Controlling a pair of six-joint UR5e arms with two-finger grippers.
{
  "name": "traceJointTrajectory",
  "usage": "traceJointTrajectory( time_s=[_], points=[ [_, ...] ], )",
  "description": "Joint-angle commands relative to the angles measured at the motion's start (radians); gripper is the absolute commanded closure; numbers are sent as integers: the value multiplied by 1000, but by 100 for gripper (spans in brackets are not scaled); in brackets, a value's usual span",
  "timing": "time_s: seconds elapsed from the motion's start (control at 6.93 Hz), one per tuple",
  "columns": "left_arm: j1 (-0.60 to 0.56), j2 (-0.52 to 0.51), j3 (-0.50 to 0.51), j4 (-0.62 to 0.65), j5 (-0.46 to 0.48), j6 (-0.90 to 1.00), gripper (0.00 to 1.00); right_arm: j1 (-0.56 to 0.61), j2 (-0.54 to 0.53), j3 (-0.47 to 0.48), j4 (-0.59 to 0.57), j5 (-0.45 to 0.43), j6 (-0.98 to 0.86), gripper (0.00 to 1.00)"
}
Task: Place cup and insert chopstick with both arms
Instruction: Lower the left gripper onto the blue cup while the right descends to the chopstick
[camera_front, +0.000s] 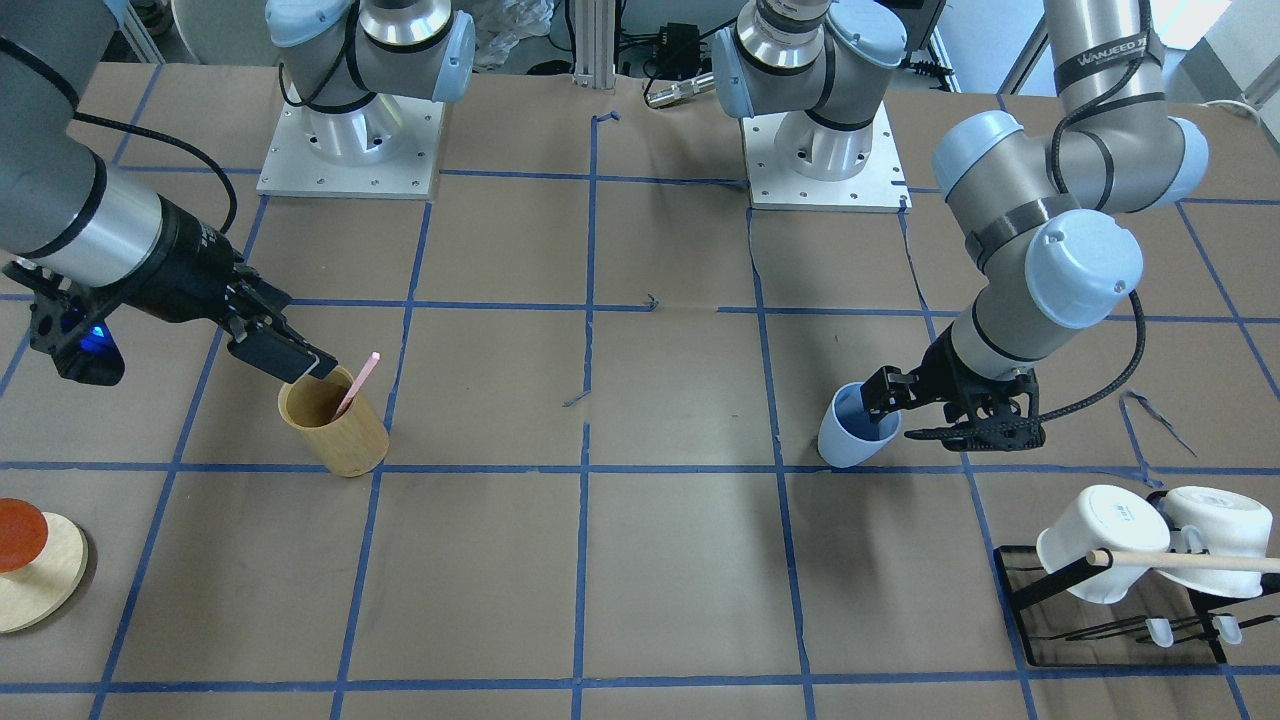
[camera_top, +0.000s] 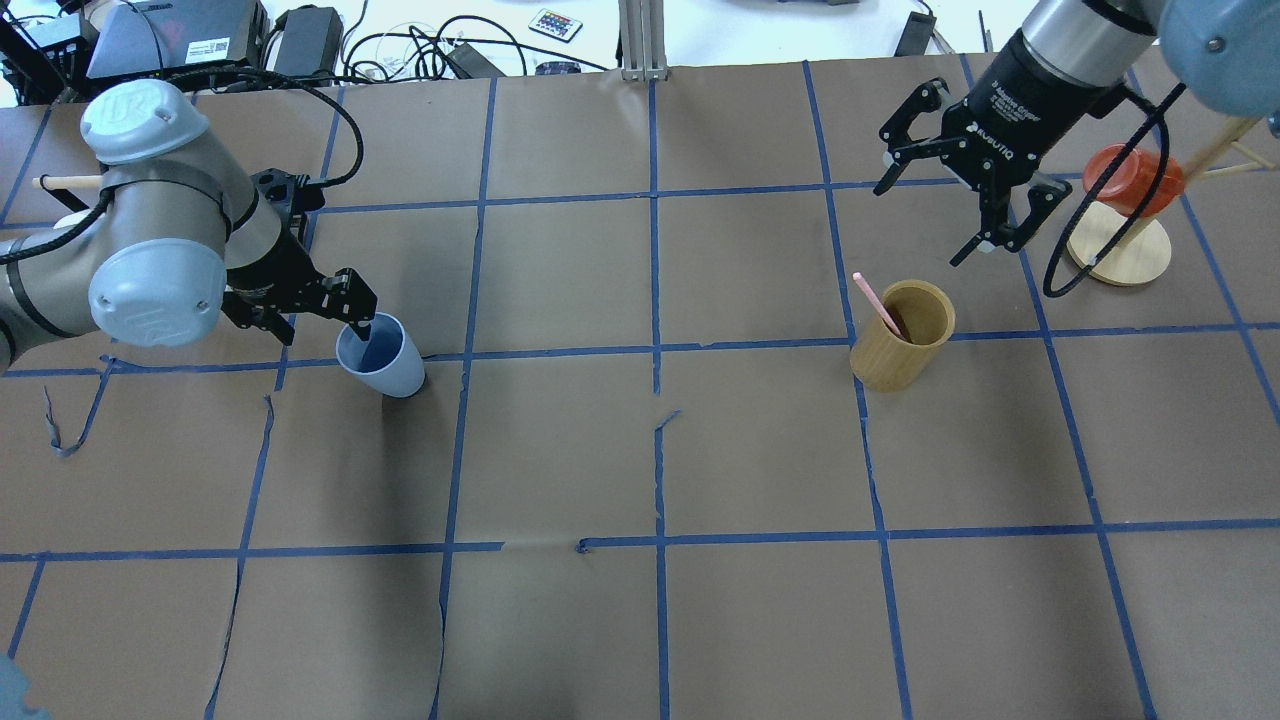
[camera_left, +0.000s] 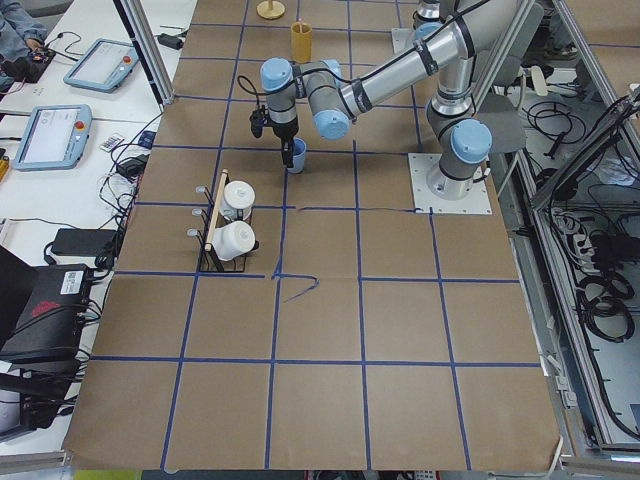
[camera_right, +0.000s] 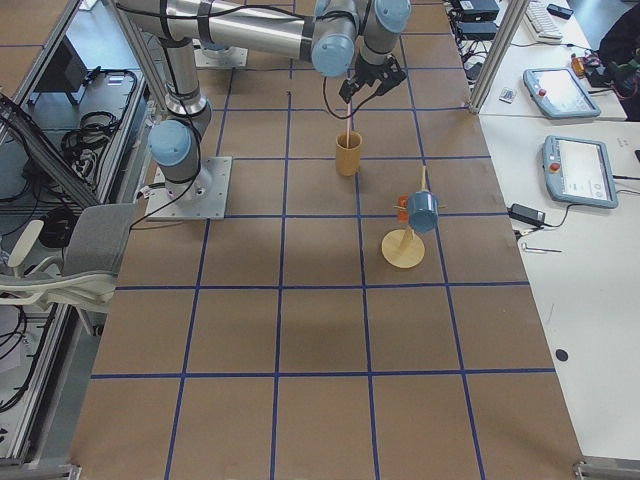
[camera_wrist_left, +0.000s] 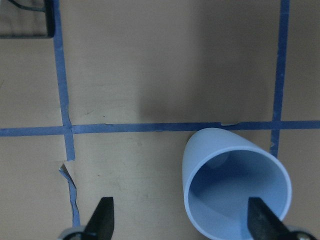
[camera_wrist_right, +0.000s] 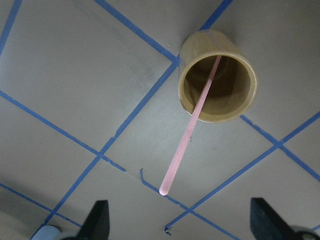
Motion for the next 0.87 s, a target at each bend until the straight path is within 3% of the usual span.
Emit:
traceJointTrajectory(
  time_s=[0.0, 0.29, 0.43, 0.58, 0.72],
  points=[
    [-3, -32, -3, 2, -8, -108, 23, -16, 16, 82, -6, 73, 34, 0],
    [-11, -31, -6, -7, -5, -152, 76, -16, 39, 119, -2, 90, 48, 4],
    [-11, -24, -13, -8, -6, -152, 79, -16, 47, 145, -5, 128, 63, 7],
    [-12, -24, -20, -8, -6, -147, 95, -16, 56, 151, -7, 130, 71, 8],
    [-24, -11, -19, -8, 0, -147, 100, -16, 61, 151, -9, 130, 70, 12]
  ],
)
